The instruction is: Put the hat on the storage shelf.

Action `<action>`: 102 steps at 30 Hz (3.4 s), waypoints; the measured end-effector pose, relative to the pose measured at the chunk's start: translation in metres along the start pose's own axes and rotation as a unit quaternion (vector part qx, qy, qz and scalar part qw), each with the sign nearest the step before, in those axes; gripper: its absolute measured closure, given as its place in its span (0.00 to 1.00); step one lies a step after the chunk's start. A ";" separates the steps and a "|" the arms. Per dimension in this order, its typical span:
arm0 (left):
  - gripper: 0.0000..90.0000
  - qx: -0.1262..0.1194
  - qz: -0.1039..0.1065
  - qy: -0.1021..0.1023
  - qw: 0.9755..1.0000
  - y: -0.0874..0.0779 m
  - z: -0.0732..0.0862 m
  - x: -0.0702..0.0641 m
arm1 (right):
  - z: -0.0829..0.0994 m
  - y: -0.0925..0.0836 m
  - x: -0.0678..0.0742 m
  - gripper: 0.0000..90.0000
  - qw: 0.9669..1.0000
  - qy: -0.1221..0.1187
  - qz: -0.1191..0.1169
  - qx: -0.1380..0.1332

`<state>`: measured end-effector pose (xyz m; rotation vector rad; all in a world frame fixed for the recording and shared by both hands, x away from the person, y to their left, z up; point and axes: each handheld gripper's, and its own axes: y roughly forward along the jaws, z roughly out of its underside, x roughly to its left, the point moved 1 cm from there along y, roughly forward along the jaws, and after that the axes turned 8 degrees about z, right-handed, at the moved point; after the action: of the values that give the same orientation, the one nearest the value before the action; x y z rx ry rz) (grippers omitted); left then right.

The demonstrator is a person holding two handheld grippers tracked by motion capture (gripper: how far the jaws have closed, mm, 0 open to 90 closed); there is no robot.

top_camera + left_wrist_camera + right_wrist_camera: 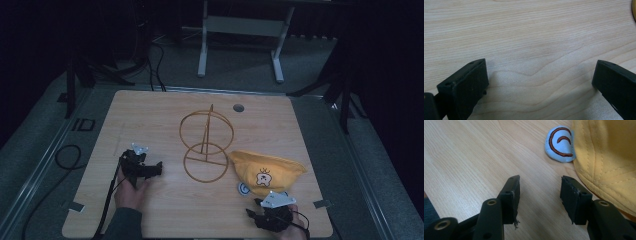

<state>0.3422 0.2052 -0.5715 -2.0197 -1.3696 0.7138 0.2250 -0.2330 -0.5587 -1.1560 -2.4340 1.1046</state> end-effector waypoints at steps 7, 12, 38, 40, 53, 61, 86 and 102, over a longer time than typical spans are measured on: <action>0.00 0.000 0.000 0.000 1.000 0.000 0.000 0.000 | 0.000 0.000 0.001 0.56 1.000 0.004 0.004 0.000; 0.00 0.000 0.000 0.000 1.000 0.000 0.000 0.000 | 0.000 0.000 0.002 0.56 1.000 0.006 0.006 0.001; 0.00 0.000 0.000 0.000 1.000 0.000 0.000 0.000 | -0.008 -0.025 0.004 0.58 0.999 -0.020 0.021 0.016; 0.00 0.000 0.000 0.000 1.000 0.000 0.000 0.000 | -0.007 -0.028 0.002 0.58 0.999 -0.019 0.027 0.015; 0.00 0.000 0.000 0.000 1.000 0.000 0.000 0.000 | 0.001 -0.054 -0.015 0.58 0.998 0.010 0.057 0.005; 0.00 0.000 0.000 0.000 1.000 0.000 0.000 0.000 | 0.011 -0.065 -0.032 0.58 0.995 0.038 0.091 0.000; 0.00 0.000 0.000 0.000 1.000 0.000 0.000 0.000 | 0.020 -0.030 -0.057 0.48 0.985 0.076 0.146 0.039; 0.00 0.000 0.000 0.000 1.000 0.000 0.000 0.000 | 0.022 -0.019 -0.064 0.61 0.985 0.104 0.135 0.040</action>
<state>0.3423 0.2053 -0.5715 -2.0193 -1.3695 0.7138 0.2460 -0.2999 -0.5530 -1.5241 -2.1016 1.0790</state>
